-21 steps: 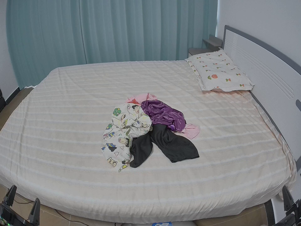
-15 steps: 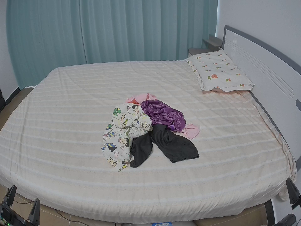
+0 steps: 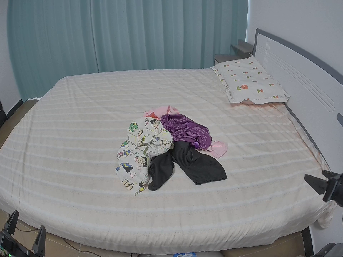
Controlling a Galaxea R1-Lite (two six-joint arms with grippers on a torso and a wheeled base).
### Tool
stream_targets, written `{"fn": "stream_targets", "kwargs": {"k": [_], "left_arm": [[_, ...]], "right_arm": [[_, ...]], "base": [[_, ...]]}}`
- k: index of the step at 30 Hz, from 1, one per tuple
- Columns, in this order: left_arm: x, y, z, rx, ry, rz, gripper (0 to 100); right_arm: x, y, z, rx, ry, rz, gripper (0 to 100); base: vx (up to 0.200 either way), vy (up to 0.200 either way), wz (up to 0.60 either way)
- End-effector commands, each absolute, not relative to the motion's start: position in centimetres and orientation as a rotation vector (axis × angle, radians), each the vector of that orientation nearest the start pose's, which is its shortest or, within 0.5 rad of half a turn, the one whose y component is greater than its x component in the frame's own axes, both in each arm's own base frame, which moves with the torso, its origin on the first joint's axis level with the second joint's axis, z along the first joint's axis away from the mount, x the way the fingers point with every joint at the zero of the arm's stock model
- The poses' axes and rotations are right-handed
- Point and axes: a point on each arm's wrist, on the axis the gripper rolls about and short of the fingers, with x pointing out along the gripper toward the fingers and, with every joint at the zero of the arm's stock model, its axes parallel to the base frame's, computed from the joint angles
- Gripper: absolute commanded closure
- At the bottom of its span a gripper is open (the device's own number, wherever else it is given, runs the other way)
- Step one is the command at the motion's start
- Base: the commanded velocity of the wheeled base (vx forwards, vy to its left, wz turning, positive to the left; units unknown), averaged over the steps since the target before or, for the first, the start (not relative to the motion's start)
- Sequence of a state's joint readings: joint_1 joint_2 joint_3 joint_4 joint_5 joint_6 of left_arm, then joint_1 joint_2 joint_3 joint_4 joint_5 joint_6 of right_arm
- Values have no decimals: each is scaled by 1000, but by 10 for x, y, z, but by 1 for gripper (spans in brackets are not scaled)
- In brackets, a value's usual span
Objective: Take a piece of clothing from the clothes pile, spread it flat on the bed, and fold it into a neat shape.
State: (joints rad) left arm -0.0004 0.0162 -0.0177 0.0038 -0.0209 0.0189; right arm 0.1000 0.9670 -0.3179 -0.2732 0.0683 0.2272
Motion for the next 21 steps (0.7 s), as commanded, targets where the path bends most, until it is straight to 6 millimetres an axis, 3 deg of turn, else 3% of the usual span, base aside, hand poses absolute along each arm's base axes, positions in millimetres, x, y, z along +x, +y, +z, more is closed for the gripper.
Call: {"fn": "stream_targets", "kwargs": {"k": [1,6,7,9,21], "left_arm": [[-22,-1,76,20,9,-23,0],[-22,0,76,20,10,-25,0],[-22,0,76,20,10,-25,0],[-22,0,76,20,9,-25,0],[-22,-1,76,20,10,-25,0]], "right_arm": [[250,42,91,372,677,81,0],[285,61,54,407,669,55,0],[285,61,54,407,669,55,0],[304,82,33,428,664,32,0],[351,138,-11,471,676,97,0]], "base": [[0,0,0],[0,0,0],[0,0,0],[0,0,0],[0,0,0]]}}
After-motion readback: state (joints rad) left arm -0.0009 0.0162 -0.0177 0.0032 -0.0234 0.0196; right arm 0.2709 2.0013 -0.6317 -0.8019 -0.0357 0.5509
